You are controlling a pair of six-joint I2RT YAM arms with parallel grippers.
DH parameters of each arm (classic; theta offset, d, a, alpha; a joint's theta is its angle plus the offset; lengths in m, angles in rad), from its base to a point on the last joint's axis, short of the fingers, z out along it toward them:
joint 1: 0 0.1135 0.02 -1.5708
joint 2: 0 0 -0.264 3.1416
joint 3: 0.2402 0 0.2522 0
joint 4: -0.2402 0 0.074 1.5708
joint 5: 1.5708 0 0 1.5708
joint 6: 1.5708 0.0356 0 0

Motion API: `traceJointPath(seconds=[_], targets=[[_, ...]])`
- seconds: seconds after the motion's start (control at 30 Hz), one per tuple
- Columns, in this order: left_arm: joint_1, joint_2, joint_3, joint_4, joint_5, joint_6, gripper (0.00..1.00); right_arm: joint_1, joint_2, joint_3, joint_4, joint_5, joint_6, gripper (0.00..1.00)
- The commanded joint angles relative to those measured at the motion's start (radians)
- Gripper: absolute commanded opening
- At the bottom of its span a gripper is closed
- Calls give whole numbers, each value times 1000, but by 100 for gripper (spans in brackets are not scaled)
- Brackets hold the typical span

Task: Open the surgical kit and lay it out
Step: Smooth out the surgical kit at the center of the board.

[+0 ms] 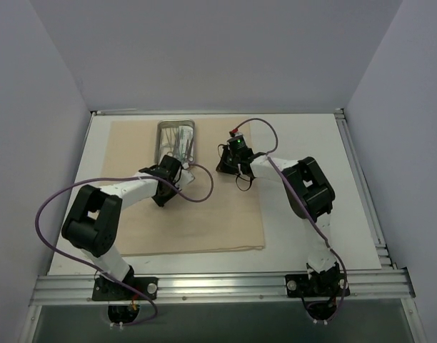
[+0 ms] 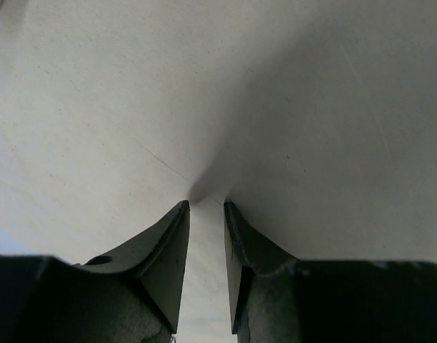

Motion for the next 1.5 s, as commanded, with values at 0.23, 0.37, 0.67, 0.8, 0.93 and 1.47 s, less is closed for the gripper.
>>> traceJointPath(seconds=[0.23, 0.37, 0.67, 0.8, 0.93, 1.47], targets=[[-83, 14, -160, -8, -184, 176, 35, -117, -73, -89, -40, 117, 28, 0], [-87, -118, -83, -118, 48, 95, 38, -108, -134, -78, -74, 137, -17, 0], [165, -333, 136, -201, 308, -35, 45, 151, -232, -55, -33, 57, -123, 0], [341, -231, 147, -160, 266, -81, 45, 214, -190, -92, 60, -13, -68, 0], [394, -94, 153, -125, 177, -132, 44, 259, -153, -132, 18, -34, -75, 0], [470, 176, 142, 12, 38, -134, 44, 267, -600, -698, -291, 99, 87, 0]])
